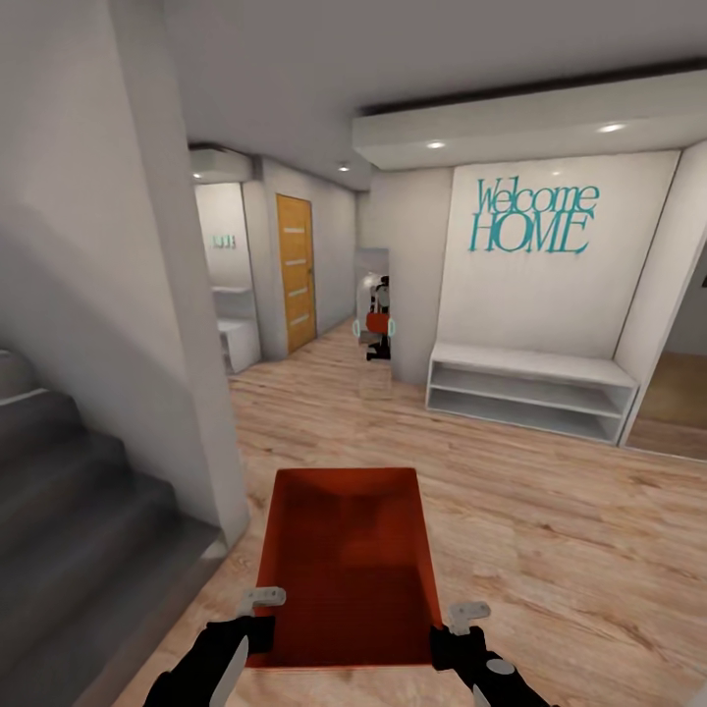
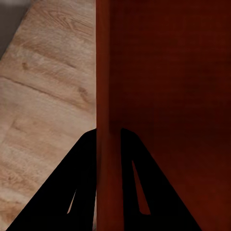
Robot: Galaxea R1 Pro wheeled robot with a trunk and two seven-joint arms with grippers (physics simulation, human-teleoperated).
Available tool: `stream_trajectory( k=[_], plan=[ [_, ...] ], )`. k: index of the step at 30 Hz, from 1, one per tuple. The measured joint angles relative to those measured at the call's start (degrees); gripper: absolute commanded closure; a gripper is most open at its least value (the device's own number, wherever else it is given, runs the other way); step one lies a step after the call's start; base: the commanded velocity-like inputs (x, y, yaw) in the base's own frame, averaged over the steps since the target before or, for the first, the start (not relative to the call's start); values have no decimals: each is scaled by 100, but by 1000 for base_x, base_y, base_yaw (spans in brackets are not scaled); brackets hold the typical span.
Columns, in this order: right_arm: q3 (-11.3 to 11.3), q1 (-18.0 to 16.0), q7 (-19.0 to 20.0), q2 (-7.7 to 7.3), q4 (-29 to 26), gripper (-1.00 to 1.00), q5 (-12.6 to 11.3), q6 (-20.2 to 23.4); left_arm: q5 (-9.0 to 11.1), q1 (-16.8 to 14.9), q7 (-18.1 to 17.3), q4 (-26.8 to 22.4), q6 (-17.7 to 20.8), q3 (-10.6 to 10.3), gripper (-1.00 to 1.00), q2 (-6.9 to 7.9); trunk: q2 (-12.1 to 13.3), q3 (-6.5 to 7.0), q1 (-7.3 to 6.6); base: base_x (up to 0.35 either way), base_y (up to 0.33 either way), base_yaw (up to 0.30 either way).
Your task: Move the two storage containers from the living room to the garage. In the garage, place one container on the floor and stack the other container on top of it (either order is fine).
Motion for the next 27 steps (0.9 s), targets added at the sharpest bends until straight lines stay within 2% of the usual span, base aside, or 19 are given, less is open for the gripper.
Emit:
stream_trajectory(
  k=[27],
  plan=[
    [-8,1,1,0,3,100,-1,-9,-7,-1,0,-3,1,1,100,-3,0,0,0,325,0,0]
  ],
)
